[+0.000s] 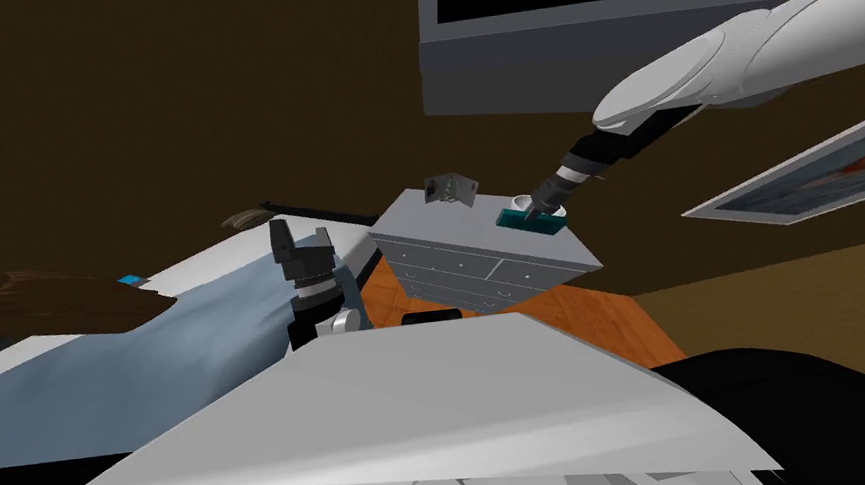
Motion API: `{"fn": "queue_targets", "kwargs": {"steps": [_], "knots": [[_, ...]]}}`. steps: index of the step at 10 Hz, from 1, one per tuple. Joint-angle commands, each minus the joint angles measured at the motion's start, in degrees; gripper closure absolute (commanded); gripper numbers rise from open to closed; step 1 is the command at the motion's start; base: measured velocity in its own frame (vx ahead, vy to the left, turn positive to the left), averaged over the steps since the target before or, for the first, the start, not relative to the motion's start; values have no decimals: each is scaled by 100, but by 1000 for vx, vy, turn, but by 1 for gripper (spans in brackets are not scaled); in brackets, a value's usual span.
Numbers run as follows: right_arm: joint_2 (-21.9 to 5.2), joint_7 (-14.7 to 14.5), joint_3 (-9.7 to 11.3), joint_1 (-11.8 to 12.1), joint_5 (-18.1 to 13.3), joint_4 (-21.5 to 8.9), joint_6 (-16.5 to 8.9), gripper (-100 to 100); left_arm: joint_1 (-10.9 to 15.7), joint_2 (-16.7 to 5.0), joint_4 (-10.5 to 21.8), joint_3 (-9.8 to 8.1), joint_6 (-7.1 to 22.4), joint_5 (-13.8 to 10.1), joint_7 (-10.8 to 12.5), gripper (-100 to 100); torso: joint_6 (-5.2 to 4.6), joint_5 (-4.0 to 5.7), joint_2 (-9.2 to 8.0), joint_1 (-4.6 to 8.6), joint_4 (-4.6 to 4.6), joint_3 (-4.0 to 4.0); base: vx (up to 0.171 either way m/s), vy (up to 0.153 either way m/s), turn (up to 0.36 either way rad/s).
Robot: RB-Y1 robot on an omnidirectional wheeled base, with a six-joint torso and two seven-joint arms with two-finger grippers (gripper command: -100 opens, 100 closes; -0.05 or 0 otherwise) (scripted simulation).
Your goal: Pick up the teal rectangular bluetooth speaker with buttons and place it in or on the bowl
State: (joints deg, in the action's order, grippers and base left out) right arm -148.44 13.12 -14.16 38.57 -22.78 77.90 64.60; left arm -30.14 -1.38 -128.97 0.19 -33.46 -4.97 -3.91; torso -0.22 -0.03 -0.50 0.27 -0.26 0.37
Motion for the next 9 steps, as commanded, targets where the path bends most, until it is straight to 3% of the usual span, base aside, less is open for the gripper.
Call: {"fn": "queue_targets", "kwargs": {"steps": [1, 6, 9], "knots": [[11, 108, 286, -197, 125, -216, 160, 100, 0, 0, 0, 0, 0, 0, 0, 0, 0, 0, 0, 0, 0, 0, -83, -87, 378], [63, 223, 1026, -543, 272, -534, 417, 100, 0, 0, 0, 0, 0, 0, 0, 0, 8, -7, 3, -15, -3, 0, -55, -57, 190], [128, 317, 1529, -931, 408, -868, 676, 100, -2, 0, 0, -1, 0, 0, 0, 0, 2, -7, 3, -15, -5, 2, -63, -64, 229]]}}
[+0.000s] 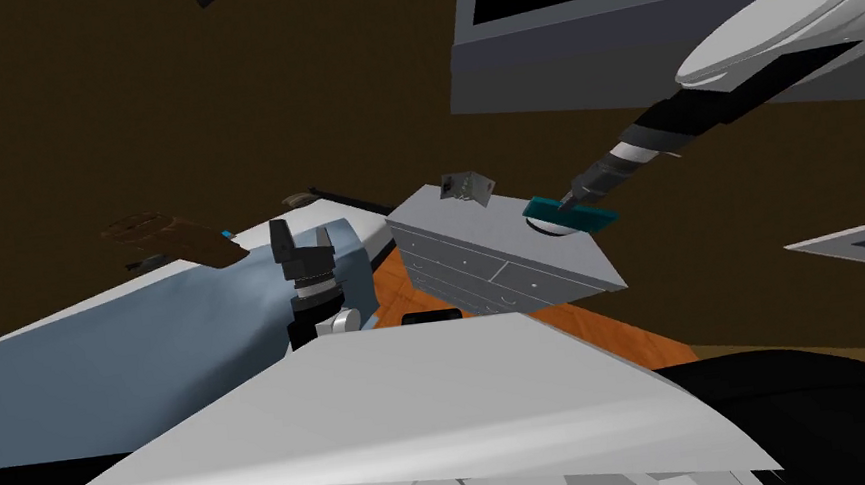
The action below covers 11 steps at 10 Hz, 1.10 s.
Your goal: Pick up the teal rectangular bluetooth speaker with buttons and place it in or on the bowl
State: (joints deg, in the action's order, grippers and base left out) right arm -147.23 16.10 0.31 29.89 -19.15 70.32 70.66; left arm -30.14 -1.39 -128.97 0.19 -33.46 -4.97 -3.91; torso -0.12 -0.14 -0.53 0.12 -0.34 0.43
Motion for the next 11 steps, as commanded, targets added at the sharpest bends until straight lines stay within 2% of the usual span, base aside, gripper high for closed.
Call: {"fn": "queue_targets", "kwargs": {"steps": [1, 2, 4, 5, 6, 7, 8, 9, 10, 11], "knots": [[7, 19, 233, -63, 45, -109, 70, 100, 0, 0, 0, 0, 0, 0, 0, 0, 0, 0, 0, 0, 0, 0, -59, -49, 168], [45, 57, 449, -272, 106, -279, 197, 100, -1, 0, 0, 0, 0, 0, 0, 0, -7, 4, 0, -2, 2, -1, -72, -51, 311], [45, 57, 577, -272, 106, -279, 197, 100, -1, 0, 0, 0, 0, 0, 0, 0, -3, -1, 5, -9, 0, -2, -35, -39, 86], [85, 88, 785, -489, 163, -449, 322, 100, -2, 0, 0, -1, 0, 0, 0, 0, -11, -1, 8, -11, 0, -3, -37, -44, 241], [85, 88, 931, -489, 163, -449, 322, 100, 0, 0, 0, 0, 0, 0, 0, 0, 6, -5, 8, -10, 0, -4, -45, -54, 199], [128, 112, 1155, -715, 213, -619, 443, 100, -1, 0, 0, 0, 0, 0, 0, 0, -2, -4, 8, -10, -1, -3, -64, -64, 298], [128, 112, 1293, -715, 213, -619, 443, 100, 0, 0, 0, 0, 0, 0, 0, 0, 6, -5, 3, -7, -2, 0, -54, -51, 201], [173, 127, 1561, -947, 258, -758, 560, 100, -1, 0, 0, 0, 0, 0, 0, 0, -3, -6, 3, -9, -4, 1, -70, -51, 273], [173, 127, 1662, -947, 258, -788, 560, 100, -1, 0, 0, 0, 0, 0, 0, 0, 3, -9, -2, -13, -6, 4, -53, -50, 187], [220, 134, 1923, -1185, 295, -929, 675, 100, -1, 0, 0, -1, 0, 0, 0, 0, -4, -6, 0, -13, -5, 3, -53, -52, 334]]}}
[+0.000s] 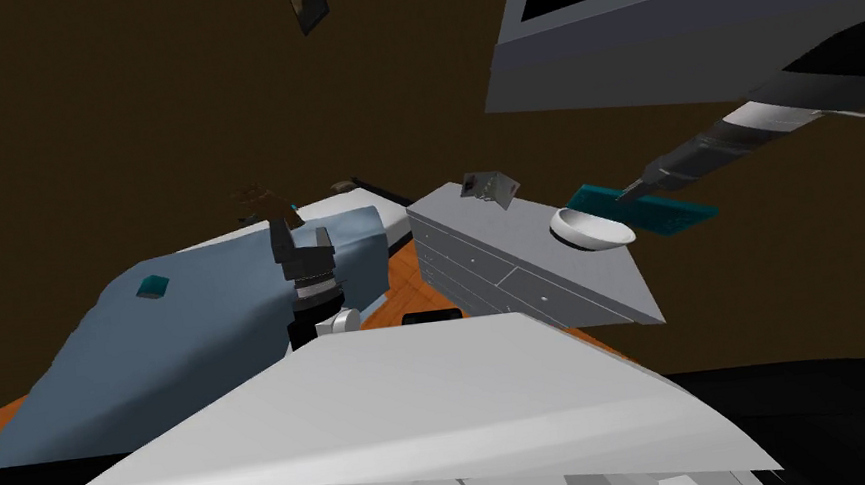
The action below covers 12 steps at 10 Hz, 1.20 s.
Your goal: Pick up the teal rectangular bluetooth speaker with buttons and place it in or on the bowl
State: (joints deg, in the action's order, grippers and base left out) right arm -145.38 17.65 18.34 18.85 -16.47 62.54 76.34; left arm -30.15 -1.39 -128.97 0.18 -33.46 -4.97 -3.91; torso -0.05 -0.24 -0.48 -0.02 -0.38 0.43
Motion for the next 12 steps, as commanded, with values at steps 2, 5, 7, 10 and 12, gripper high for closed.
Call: {"fn": "queue_targets", "kwargs": {"steps": [2, 5, 7, 10, 12], "knots": [[82, -22, 395, -297, 58, -338, 217, 100, -1, 0, 0, 0, 0, 0, 0, 0, -13, 4, 1, 1, 0, 0, -50, -47, 208], [130, -32, 947, -570, 81, -497, 322, 100, 0, 0, 0, 0, 0, 0, 0, 0, -2, -1, -5, 3, -3, 4, -61, -58, 248], [178, -50, 1208, -820, 97, -650, 422, 100, -2, 0, 0, -1, 0, 0, 0, 0, -19, 4, -1, -1, -3, 3, -36, -26, 106], [226, -76, 1575, -1072, 105, -798, 518, 100, -2, 0, 0, -1, 0, 0, 0, 0, -17, 1, 5, -7, -2, -1, -37, -34, 172], [226, -76, 1744, -1072, 105, -798, 518, 100, -2, 0, 0, -1, 0, 0, 0, 0, -10, -1, 9, -5, 0, -3, -28, -32, 107]]}}
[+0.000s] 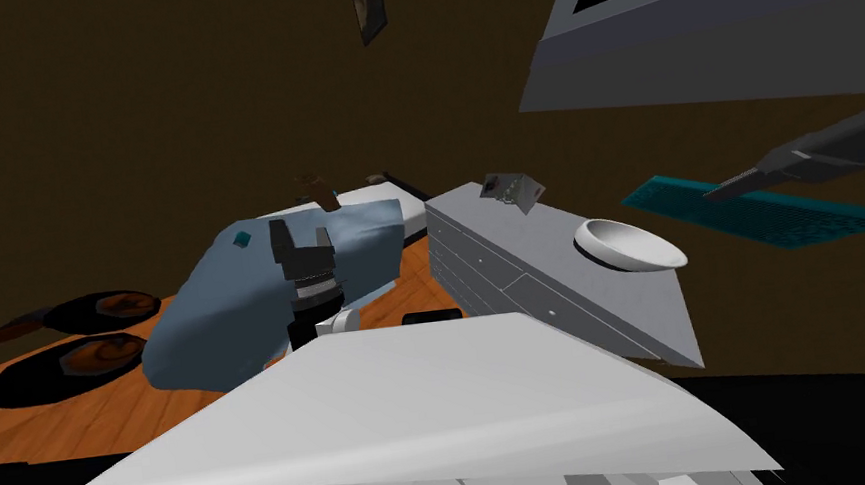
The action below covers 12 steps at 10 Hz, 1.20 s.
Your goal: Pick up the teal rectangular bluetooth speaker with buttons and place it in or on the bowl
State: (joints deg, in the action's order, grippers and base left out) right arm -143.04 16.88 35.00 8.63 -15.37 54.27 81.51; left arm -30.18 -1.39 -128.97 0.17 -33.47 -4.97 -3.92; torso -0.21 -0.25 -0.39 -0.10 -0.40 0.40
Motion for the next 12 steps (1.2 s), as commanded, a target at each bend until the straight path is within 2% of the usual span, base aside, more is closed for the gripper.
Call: {"fn": "queue_targets", "kwargs": {"steps": [1, 2, 3, 4, 5, 7, 8, 9, 10, 12], "knots": [[41, -34, 286, -286, -4, -114, 93, 100, 0, 0, 0, 0, 0, 0, 0, 0, 0, 0, 0, 0, 0, 0, -39, -29, 246], [41, -34, 423, -302, -4, -114, 93, 100, 2, 0, 0, 1, 0, 0, 0, 0, 15, -6, -1, -3, 1, 0, -47, -39, 214], [91, -75, 600, -534, -9, -249, 179, 100, 1, 0, 0, 0, 0, 0, 0, 0, 7, -3, -3, -2, 0, 1, -62, -47, 259], [91, -75, 787, -553, -9, -249, 179, 100, 2, 0, 0, 0, 0, 0, 0, 0, 15, -6, -7, 1, -1, 4, -51, -46, 209], [142, -123, 952, -794, -20, -378, 258, 100, 1, 0, 0, 0, 0, 0, 0, 0, 8, -4, -7, 2, -2, 4, -61, -41, 344], [142, -123, 1178, -802, -20, -378, 258, 100, 0, 0, 0, 0, 0, 0, 0, 0, 5, -7, -6, 0, -4, 5, -28, -34, 41], [193, -177, 1372, -1047, -36, -500, 331, 100, -1, 0, 0, 0, 0, 0, 0, 0, 0, -6, -5, -4, -4, 5, -30, -21, 266], [193, -177, 1529, -1047, -36, -500, 331, 100, 1, 0, 0, 0, 0, 0, 0, 0, 20, -11, 0, -9, 0, 0, -36, -31, 196], [244, -237, 1676, -1272, -58, -614, 398, 100, 0, 0, 0, 0, 0, 0, 0, 0, 9, -11, 2, -8, -1, 0, -55, -40, 226], [244, -237, 1868, -1288, -58, -614, 398, 100, 0, 0, 0, 0, 0, 0, 0, 0, 8, -11, -4, -6, -3, 4, -31, -27, 83]]}}
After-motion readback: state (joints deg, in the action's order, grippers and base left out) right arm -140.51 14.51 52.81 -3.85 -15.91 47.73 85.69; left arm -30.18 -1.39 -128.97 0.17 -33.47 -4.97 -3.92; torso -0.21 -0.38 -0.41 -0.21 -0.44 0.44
